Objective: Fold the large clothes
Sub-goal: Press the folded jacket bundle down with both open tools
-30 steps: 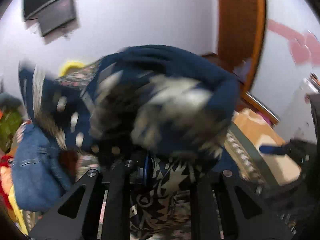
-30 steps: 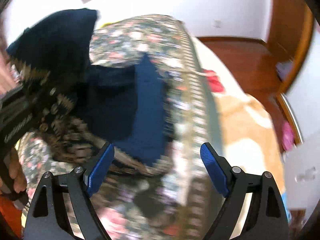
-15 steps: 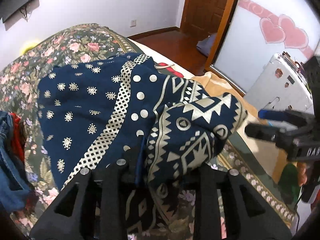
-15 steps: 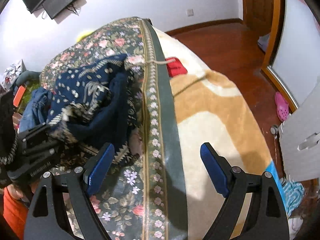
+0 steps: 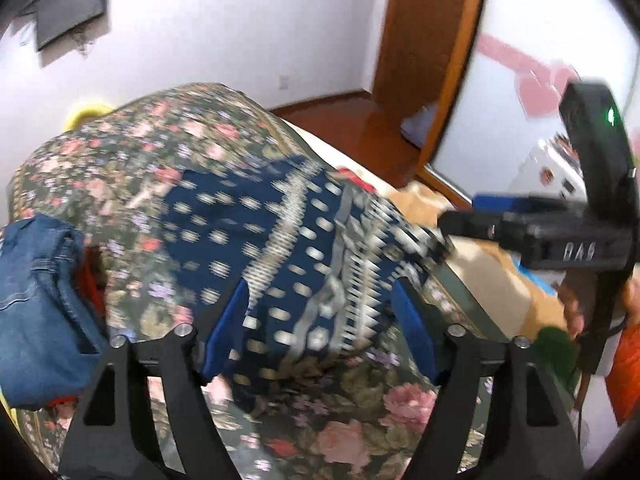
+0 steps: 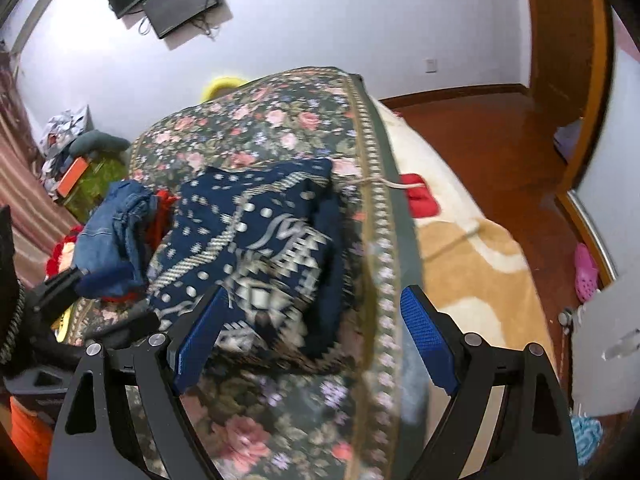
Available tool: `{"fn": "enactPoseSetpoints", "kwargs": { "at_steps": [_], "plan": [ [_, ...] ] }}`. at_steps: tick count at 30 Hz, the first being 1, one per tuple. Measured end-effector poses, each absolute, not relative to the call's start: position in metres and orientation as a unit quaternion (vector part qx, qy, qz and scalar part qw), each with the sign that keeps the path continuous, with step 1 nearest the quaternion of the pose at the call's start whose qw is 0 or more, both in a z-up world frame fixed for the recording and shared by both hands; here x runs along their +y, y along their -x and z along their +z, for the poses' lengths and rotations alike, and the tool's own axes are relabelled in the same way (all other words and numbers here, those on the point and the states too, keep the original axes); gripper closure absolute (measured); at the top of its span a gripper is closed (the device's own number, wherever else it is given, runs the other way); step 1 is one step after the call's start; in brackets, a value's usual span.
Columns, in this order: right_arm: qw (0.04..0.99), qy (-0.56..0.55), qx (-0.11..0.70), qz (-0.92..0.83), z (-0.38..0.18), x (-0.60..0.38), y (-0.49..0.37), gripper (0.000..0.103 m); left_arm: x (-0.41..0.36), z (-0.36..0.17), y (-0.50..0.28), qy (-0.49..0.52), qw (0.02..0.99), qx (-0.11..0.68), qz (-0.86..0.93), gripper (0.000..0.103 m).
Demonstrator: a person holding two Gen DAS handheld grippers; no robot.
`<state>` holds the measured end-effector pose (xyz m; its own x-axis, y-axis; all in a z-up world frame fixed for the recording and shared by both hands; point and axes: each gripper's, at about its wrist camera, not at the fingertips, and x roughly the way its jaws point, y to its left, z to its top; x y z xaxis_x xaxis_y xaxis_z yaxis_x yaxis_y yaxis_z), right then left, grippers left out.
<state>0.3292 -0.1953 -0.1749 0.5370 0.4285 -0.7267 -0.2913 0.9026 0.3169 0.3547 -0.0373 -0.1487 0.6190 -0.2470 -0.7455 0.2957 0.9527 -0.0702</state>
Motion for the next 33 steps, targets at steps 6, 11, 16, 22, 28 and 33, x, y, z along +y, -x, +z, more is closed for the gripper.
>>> {"fn": "enactPoseSetpoints", "kwargs": {
  "at_steps": [6, 11, 16, 22, 28, 33],
  "plan": [
    [0.845, -0.102, 0.466, 0.243, -0.192, -0.166, -0.355, 0.017, -0.005, -0.161, -0.383, -0.018, 0.906, 0.418, -0.068, 0.012],
    [0.815, -0.119, 0.507, 0.253, -0.221, -0.160, -0.370, 0.017, 0.005, -0.204, -0.398, 0.001, 0.871, 0.486, -0.075, 0.011],
    [0.804, -0.088, 0.537, 0.242, -0.251, -0.170, -0.366, 0.017, 0.018, -0.230, -0.392, 0.053, 0.863, 0.495, -0.084, 0.004],
    [0.804, -0.091, 0.543, 0.225, -0.262, -0.195, -0.341, 0.015, 0.014, -0.231, -0.374, 0.032, 0.874, 0.477, -0.082, 0.004],
    [0.818, -0.067, 0.532, 0.209, -0.249, -0.204, -0.328, 0.014, 0.010, -0.219, -0.355, -0.010, 0.878, 0.473, -0.070, 0.004],
    [0.836, -0.019, 0.509, 0.206, -0.232, -0.196, -0.320, 0.014, 0.014, -0.215, -0.341, -0.052, 0.876, 0.476, -0.051, 0.004]
  ]
}}
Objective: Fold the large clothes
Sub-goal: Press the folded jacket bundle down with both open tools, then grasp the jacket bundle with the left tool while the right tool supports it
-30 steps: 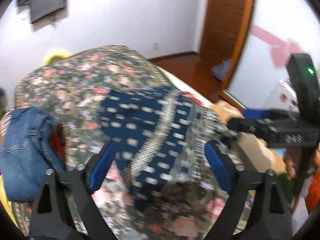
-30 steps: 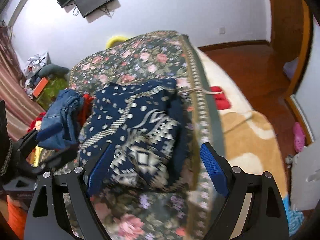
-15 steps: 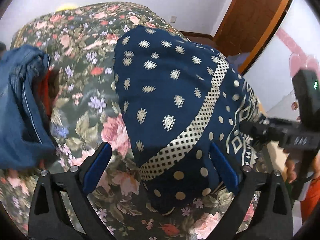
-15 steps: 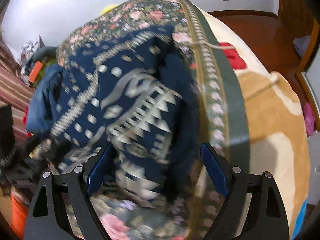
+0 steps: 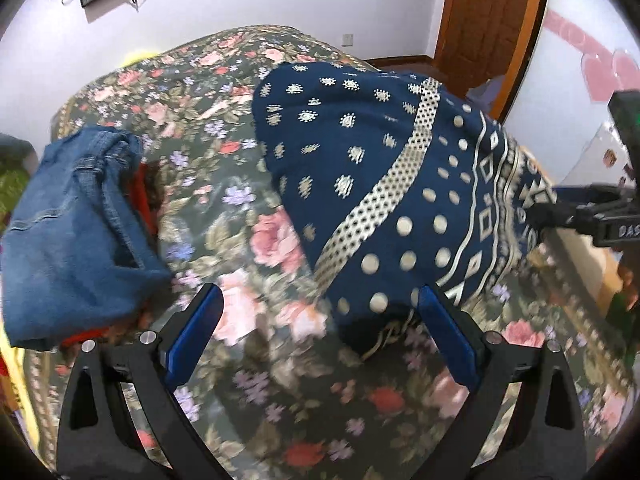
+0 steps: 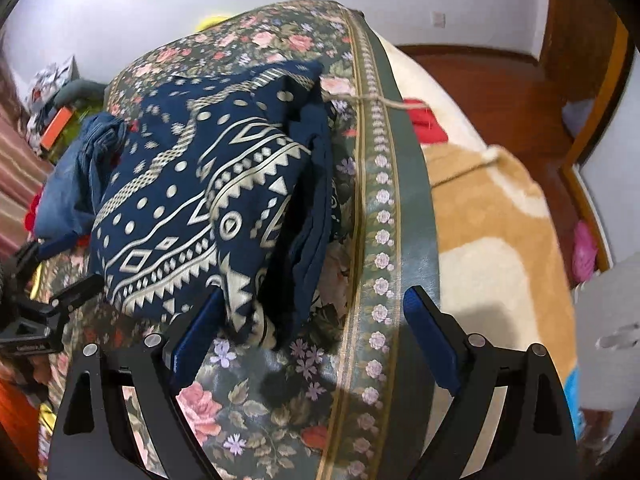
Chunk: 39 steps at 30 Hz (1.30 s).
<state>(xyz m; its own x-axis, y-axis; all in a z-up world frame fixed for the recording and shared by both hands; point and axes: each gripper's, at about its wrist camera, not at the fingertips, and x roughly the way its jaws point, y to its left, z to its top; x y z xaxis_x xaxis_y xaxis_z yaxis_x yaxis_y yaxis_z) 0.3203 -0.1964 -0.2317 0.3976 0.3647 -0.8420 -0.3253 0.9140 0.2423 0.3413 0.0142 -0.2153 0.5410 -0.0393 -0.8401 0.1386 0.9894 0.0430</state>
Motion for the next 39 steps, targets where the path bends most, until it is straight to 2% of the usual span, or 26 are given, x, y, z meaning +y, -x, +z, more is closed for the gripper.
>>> {"fn": "enactPoseSetpoints", "kwargs": {
  "at_steps": [5, 11, 14, 24, 29, 34, 37, 38, 39],
  "plan": [
    [0.850, -0.016, 0.478, 0.223, -0.213, -0.192, -0.312, 0.014, 0.025, -0.200, -0.332, -0.058, 0.887, 0.458, -0.022, 0.004],
    [0.865, -0.025, 0.441, 0.237, -0.195, -0.182, -0.321, 0.014, 0.037, -0.171, -0.345, -0.019, 0.905, 0.425, -0.016, 0.004],
    [0.858, -0.051, 0.450, 0.243, -0.201, -0.181, -0.338, 0.014, 0.040, -0.169, -0.362, 0.013, 0.902, 0.430, -0.028, 0.004],
    [0.768, -0.162, 0.555, 0.275, -0.268, -0.186, -0.403, 0.014, 0.053, -0.234, -0.434, 0.199, 0.817, 0.529, -0.117, 0.004],
    [0.726, -0.215, 0.578, 0.304, -0.293, -0.186, -0.417, 0.008, 0.059, -0.263, -0.452, 0.287, 0.777, 0.540, -0.149, 0.004],
    [0.714, -0.237, 0.577, 0.318, -0.297, -0.180, -0.419, 0.006, 0.058, -0.279, -0.461, 0.323, 0.756, 0.545, -0.164, 0.004],
    [0.699, -0.248, 0.585, 0.327, -0.297, -0.176, -0.419, 0.011, 0.055, -0.280, -0.464, 0.324, 0.755, 0.546, -0.165, 0.004],
    [0.694, -0.254, 0.588, 0.329, -0.297, -0.176, -0.419, 0.014, 0.054, -0.280, -0.464, 0.324, 0.754, 0.547, -0.164, 0.004],
    [0.687, -0.262, 0.590, 0.334, -0.297, -0.175, -0.419, 0.022, 0.053, -0.279, -0.461, 0.324, 0.755, 0.546, -0.164, 0.004]
  ]
}}
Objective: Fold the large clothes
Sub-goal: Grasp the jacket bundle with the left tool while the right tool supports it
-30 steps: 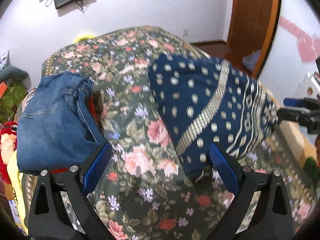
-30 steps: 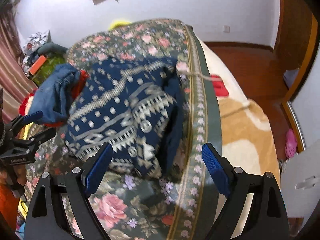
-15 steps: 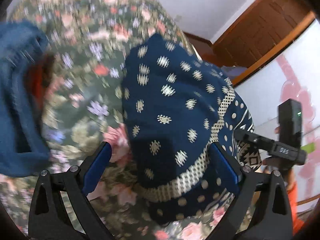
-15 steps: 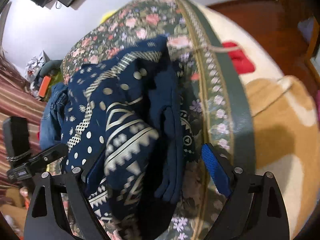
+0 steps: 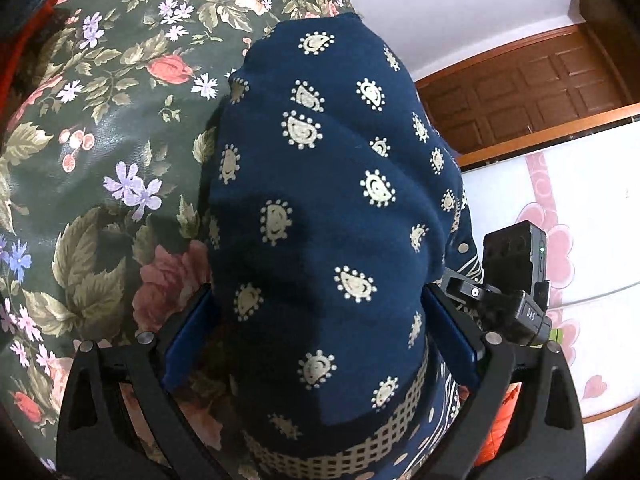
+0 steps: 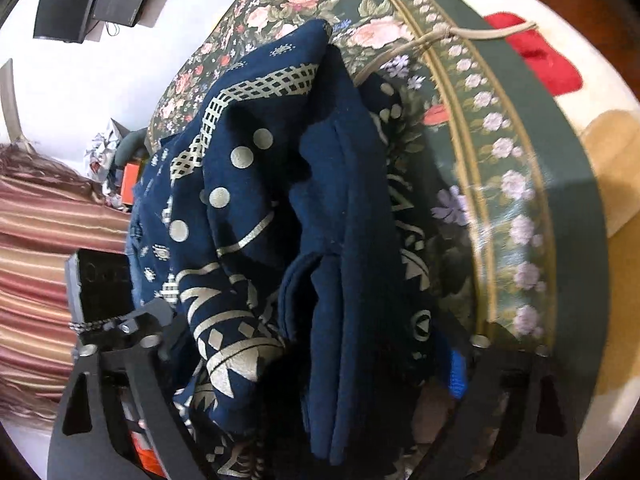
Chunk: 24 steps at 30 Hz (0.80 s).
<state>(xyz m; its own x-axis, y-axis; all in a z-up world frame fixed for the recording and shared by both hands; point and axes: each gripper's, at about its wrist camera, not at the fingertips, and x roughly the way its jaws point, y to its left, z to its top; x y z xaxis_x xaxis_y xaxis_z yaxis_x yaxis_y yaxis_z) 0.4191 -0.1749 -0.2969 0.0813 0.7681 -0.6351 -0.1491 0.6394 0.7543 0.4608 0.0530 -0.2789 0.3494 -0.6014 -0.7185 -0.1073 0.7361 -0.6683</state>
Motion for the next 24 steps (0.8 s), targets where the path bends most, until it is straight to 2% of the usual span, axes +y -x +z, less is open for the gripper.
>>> {"fn": "enactPoseSetpoints", "kwargs": {
  "at_steps": [2, 3, 7, 9, 14, 24],
  "plan": [
    [0.679, -0.276, 0.590, 0.338, -0.295, -0.176, -0.415, 0.031, 0.049, -0.278, -0.461, 0.325, 0.752, 0.549, -0.165, 0.005],
    [0.678, -0.279, 0.590, 0.339, -0.293, -0.176, -0.414, 0.039, 0.047, -0.278, -0.461, 0.329, 0.748, 0.550, -0.172, 0.010],
    [0.690, -0.268, 0.584, 0.334, -0.276, -0.174, -0.410, 0.063, 0.038, -0.271, -0.455, 0.311, 0.758, 0.548, -0.168, 0.021],
    [0.687, -0.270, 0.585, 0.335, -0.267, -0.170, -0.408, 0.067, 0.037, -0.263, -0.453, 0.306, 0.761, 0.546, -0.169, 0.026],
    [0.700, -0.254, 0.573, 0.341, -0.231, -0.148, -0.404, 0.071, 0.043, -0.230, -0.444, 0.306, 0.773, 0.528, -0.171, 0.031],
    [0.738, -0.209, 0.488, 0.417, -0.131, -0.061, -0.382, 0.072, 0.129, -0.101, -0.404, 0.257, 0.852, 0.429, -0.151, 0.031]
  ]
}}
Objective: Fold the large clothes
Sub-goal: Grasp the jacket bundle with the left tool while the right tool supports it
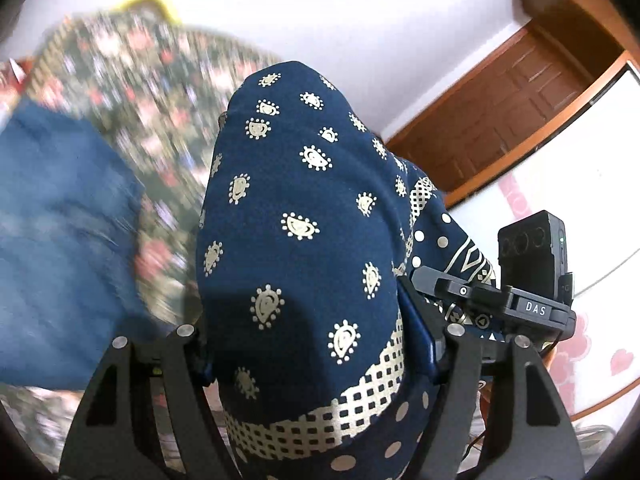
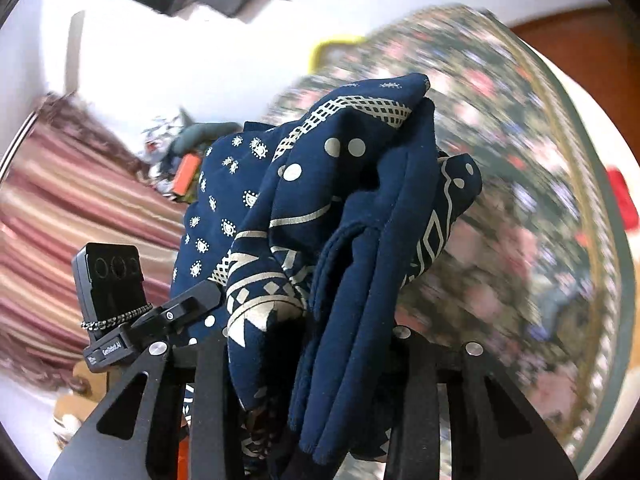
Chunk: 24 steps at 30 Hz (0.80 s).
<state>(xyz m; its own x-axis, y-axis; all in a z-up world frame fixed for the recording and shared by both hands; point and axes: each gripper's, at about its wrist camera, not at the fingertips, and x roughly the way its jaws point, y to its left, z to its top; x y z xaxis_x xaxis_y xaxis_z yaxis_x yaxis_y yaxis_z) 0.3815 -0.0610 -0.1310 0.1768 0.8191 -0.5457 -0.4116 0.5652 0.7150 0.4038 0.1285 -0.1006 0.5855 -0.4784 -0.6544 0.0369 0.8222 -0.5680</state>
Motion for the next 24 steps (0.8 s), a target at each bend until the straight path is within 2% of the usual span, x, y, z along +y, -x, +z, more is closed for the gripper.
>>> {"fn": "enactPoseSetpoints", "kwargs": {
  "at_steps": [5, 12, 18, 24],
  "plan": [
    [0.743, -0.186, 0.452, 0.457, -0.102, 0.006, -0.368, 0.072, 0.196, -0.054, -0.373, 0.248, 0.882, 0.385, -0.112, 0.031],
    [0.728, -0.170, 0.449, 0.489, -0.113, 0.099, -0.362, 0.072, 0.279, -0.049, -0.356, 0.259, 0.891, 0.369, -0.058, 0.031],
    [0.717, -0.154, 0.484, 0.478, -0.164, 0.153, -0.373, 0.072, 0.338, -0.097, -0.354, 0.314, 0.864, 0.392, -0.028, 0.031],
    [0.717, -0.111, 0.529, 0.439, -0.223, 0.180, -0.385, 0.071, 0.375, -0.178, -0.364, 0.366, 0.822, 0.435, -0.026, 0.029]
  ]
}}
